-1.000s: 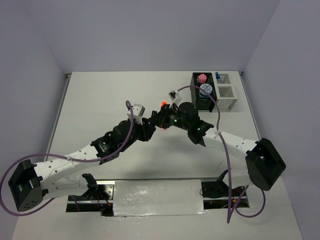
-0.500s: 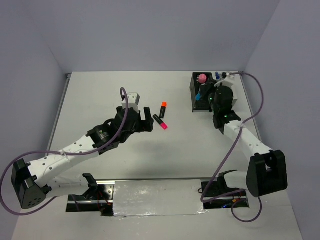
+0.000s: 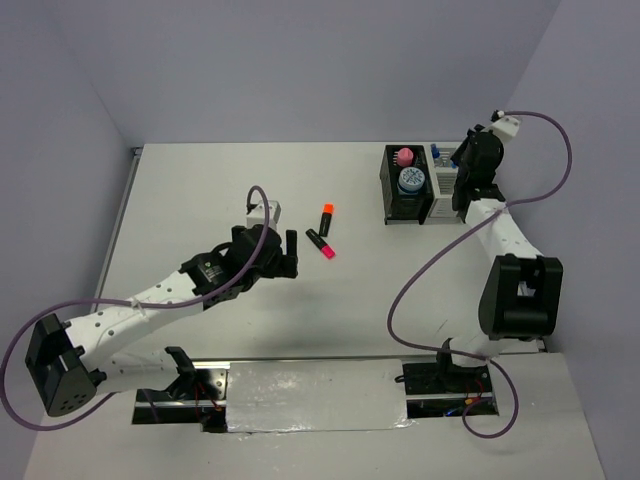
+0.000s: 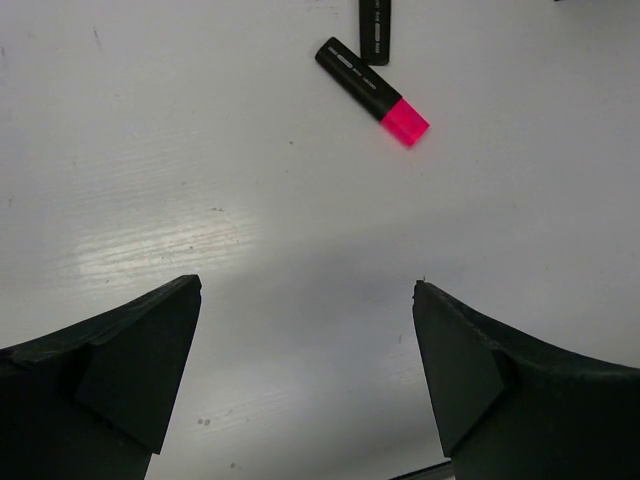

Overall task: Sort the stationery into containers
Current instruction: Place the pen in the storage box, then pick up the pen from the center of the board, then place the pen in the storage box.

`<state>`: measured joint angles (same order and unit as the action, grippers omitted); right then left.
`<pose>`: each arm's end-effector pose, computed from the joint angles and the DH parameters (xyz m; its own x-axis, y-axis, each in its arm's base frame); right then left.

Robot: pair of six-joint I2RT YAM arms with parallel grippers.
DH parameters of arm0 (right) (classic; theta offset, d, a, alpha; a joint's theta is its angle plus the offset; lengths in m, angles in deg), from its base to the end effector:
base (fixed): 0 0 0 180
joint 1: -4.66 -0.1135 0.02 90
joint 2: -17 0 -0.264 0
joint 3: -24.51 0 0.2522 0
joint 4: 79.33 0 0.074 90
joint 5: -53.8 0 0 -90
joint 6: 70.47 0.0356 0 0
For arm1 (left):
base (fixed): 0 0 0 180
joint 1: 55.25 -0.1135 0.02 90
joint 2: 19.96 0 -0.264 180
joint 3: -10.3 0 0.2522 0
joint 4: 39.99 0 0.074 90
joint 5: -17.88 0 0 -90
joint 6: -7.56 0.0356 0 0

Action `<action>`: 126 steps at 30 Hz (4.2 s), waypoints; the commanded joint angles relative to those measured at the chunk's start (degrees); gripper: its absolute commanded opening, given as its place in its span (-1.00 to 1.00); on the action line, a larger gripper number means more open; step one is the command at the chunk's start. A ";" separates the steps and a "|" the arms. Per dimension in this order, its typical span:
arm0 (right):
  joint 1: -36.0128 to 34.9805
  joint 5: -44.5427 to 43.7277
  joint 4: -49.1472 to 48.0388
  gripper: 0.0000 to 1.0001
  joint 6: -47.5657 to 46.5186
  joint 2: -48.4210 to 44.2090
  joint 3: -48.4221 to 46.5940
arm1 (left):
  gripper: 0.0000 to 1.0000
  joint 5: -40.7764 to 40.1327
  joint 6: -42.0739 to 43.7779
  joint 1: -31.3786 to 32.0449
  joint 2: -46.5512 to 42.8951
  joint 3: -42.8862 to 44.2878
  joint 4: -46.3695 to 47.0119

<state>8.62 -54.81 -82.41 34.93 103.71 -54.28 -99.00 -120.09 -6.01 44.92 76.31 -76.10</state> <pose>0.3603 -0.0363 0.3332 0.0205 0.2509 -0.9678 0.3913 0.8888 0.2387 0.1733 -0.1764 0.2969 -0.5613 -0.1833 -0.8071 0.1148 0.9485 -0.2953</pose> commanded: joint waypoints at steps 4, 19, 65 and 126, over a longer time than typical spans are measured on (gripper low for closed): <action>2.71 1.29 0.58 -0.95 -3.62 4.95 -3.34 | 0.99 -0.47 1.08 -3.61 1.92 4.62 -3.40; 2.98 2.62 -0.03 0.22 0.33 6.63 1.66 | 0.99 2.70 -1.20 -5.29 3.85 5.84 -2.44; -12.49 34.57 17.03 0.76 16.15 -29.24 19.85 | -1.00 0.51 -36.90 -3.53 46.52 22.78 -16.08; -2.39 -5.82 1.38 -0.86 -2.31 6.26 -2.56 | 0.99 13.87 2.23 3.06 2.79 -9.89 15.49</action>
<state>4.73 -59.16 -76.99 33.38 109.44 -55.57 -85.27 -120.00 -3.02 47.13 64.93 -62.04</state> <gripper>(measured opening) 0.248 0.993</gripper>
